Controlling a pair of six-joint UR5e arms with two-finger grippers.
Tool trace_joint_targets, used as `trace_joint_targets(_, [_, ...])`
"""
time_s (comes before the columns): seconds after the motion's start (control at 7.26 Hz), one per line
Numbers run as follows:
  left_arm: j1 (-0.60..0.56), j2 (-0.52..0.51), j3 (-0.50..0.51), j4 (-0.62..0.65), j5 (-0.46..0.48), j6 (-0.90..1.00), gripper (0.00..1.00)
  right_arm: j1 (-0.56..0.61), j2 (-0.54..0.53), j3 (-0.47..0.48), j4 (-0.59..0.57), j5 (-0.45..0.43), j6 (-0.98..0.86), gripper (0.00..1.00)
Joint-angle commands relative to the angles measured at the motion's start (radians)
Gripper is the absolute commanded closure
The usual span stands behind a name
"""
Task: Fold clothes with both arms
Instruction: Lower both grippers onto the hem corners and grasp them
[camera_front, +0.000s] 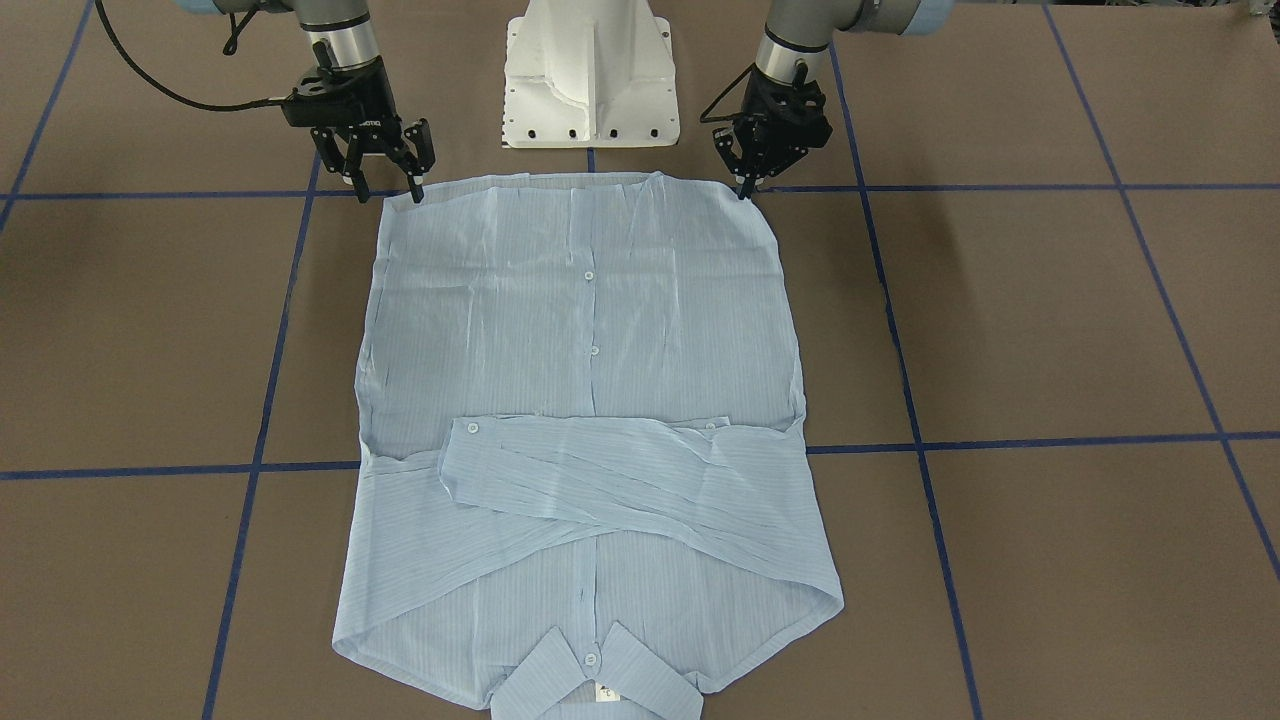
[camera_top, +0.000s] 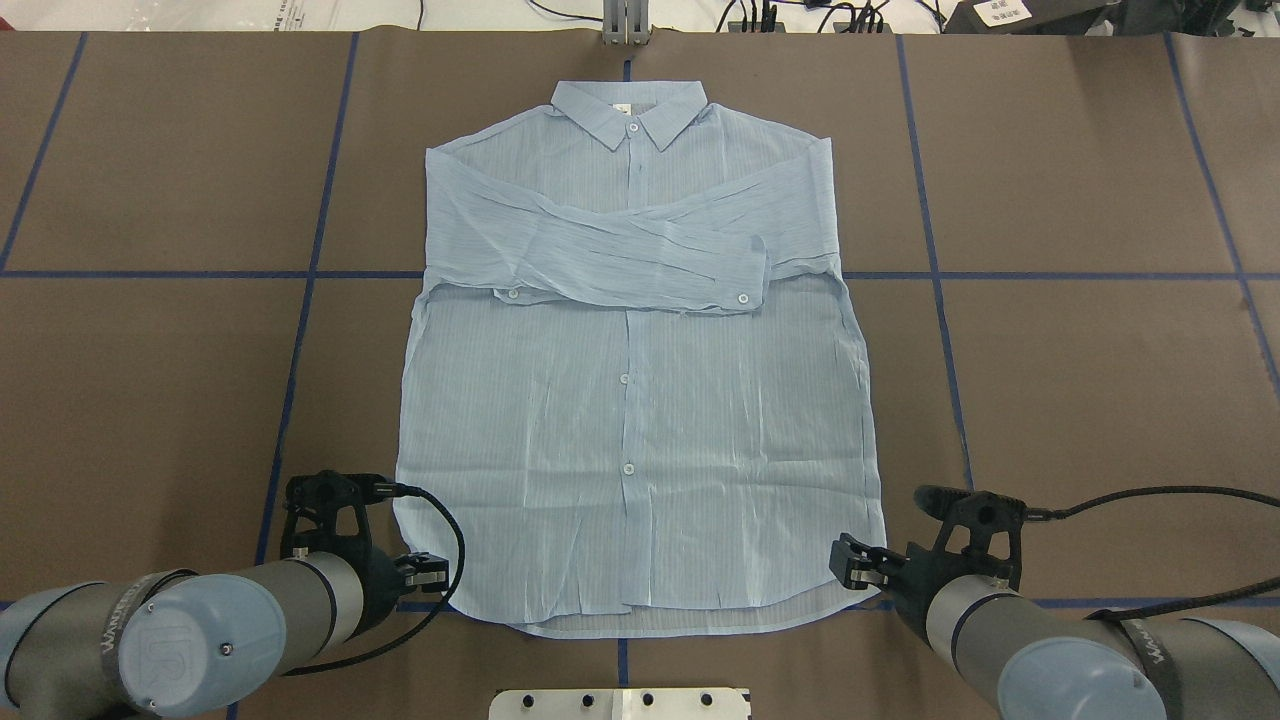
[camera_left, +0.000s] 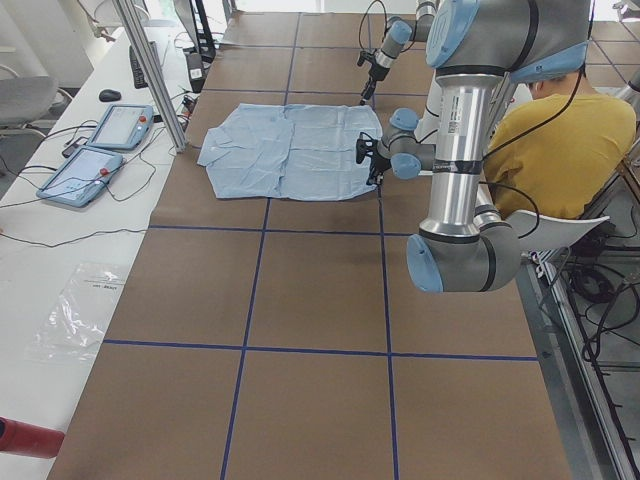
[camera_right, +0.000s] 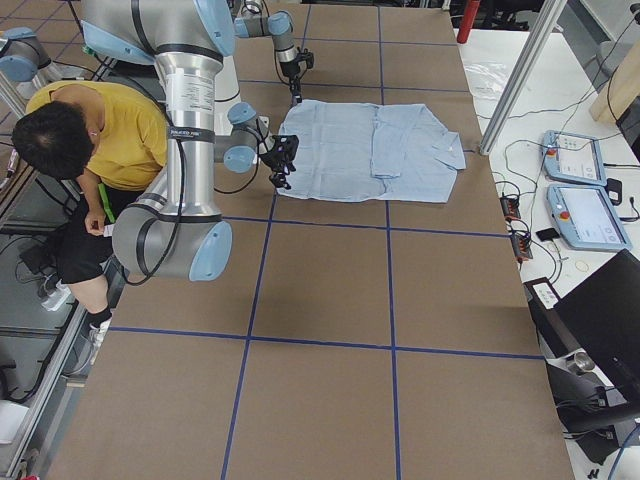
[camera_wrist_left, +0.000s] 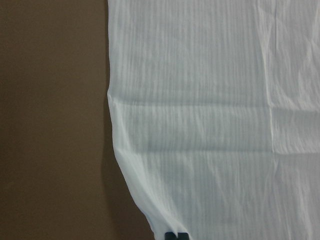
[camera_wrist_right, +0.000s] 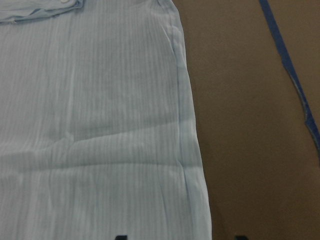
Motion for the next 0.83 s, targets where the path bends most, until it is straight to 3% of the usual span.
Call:
trace_joint_targets(0.0, [0.0,0.001,-0.001,0.001,0.024,0.0,1.0,-0.039,-0.04,-0.008,0.001,-0.045,0.007,0.26])
trace_joint_targets(0.69, [-0.001,0.013,-0.035,0.003,0.033,0.0,1.0,-0.074,0.014,-0.076,0.01,-0.076,0.009,0.32])
